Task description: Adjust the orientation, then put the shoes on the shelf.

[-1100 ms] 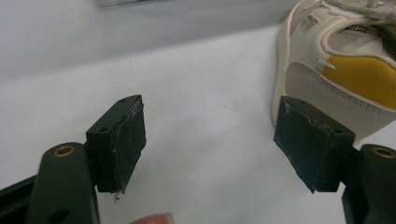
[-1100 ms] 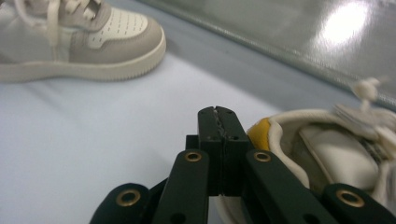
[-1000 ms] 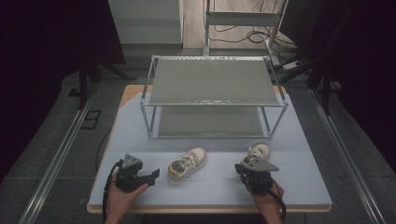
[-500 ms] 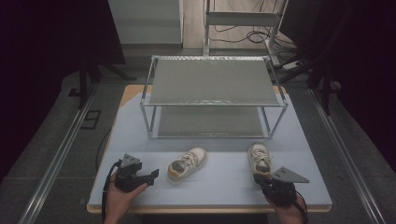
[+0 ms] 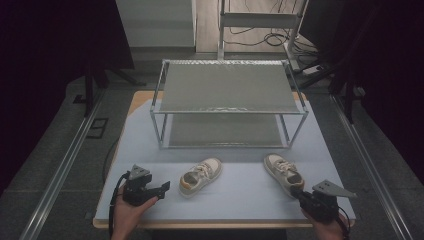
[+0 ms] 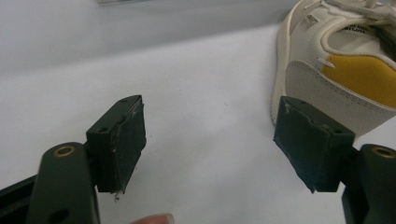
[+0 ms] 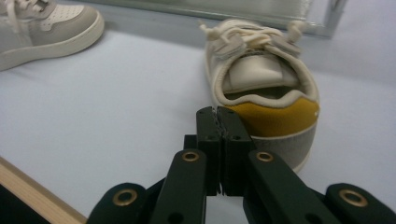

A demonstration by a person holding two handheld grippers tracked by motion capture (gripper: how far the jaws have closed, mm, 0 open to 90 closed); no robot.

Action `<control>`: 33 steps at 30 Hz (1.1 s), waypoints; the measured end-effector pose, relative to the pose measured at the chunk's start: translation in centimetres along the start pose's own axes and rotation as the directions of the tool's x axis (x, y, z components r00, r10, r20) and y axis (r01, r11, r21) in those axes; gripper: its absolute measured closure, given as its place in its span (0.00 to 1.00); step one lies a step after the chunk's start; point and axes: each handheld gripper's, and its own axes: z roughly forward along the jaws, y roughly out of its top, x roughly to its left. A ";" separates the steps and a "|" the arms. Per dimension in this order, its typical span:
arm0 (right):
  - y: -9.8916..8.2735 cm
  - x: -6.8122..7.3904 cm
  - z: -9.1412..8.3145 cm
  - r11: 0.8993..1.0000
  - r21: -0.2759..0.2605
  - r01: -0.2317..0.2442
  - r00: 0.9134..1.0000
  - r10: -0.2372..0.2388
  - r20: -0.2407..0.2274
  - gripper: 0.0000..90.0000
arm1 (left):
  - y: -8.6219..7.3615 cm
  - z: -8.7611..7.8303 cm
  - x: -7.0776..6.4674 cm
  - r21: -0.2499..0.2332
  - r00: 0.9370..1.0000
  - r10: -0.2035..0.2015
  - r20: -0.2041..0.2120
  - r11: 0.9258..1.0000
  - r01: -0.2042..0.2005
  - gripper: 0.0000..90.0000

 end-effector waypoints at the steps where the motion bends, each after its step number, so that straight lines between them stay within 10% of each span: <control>1: -0.1 -0.6 -0.2 1.000 -0.002 -0.016 1.000 0.016 -0.001 0.98 | 0.0 0.0 0.0 0.002 1.000 0.001 -0.001 1.000 -0.001 0.27; 17: -0.1 -1.5 -0.8 0.999 -0.026 -0.038 0.999 0.037 -0.021 0.90 | 0.1 -0.4 0.0 -0.014 1.000 -0.004 0.001 1.000 0.004 0.27; 27: 1.6 -0.8 -1.1 0.999 -0.038 0.009 0.998 -0.011 -0.057 0.45 | 1.1 -2.1 -1.5 -0.053 0.998 0.049 0.026 0.997 -0.047 0.28; 33: 3.0 -0.7 -1.0 0.999 -0.035 0.041 0.998 -0.043 -0.041 0.36 | 1.9 -2.1 -2.6 -0.044 0.996 0.085 0.039 0.996 -0.083 0.28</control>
